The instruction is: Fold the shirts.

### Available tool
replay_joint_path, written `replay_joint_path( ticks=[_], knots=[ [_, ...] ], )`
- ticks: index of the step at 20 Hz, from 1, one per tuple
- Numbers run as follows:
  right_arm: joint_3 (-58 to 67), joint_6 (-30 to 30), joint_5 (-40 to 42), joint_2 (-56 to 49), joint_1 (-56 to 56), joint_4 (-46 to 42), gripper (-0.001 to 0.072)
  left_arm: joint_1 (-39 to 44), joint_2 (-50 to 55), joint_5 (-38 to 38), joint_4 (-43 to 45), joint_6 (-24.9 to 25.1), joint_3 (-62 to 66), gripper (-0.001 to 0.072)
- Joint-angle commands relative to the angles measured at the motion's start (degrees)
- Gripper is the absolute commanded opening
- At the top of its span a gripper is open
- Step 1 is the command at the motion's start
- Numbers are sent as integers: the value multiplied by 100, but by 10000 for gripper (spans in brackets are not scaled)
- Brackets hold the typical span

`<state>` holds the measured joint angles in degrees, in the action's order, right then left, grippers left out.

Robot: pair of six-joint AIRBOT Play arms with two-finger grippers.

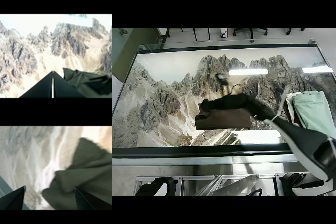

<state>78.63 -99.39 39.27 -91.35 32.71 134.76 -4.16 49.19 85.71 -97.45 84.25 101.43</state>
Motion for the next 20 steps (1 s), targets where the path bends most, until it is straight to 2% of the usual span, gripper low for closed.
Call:
replay_joint_path(
  ticks=[1, 4, 6, 8, 12, 20],
  knots=[
    [24, 90, 1991, 575, -1700, -304, 668, -28, -361, -192, -13, 15, -682, 15],
    [-175, 133, 2992, 623, -2872, -848, 670, -26, -682, -365, -20, 15, -1517, 16],
    [-667, 116, 2955, 555, -3226, -984, 707, -26, -920, -433, -22, 15, -2002, 16],
    [-1106, -52, 2870, 341, -3283, -883, 707, -28, -1196, -507, -22, 13, -2444, 15],
    [-1314, -649, 2719, -352, -3097, 168, 707, -28, -1764, -562, -22, 13, -3209, 15],
    [-1305, -691, 2100, -866, -2457, 479, 696, -28, -2562, -857, -22, 13, -4404, 15]
  ],
)
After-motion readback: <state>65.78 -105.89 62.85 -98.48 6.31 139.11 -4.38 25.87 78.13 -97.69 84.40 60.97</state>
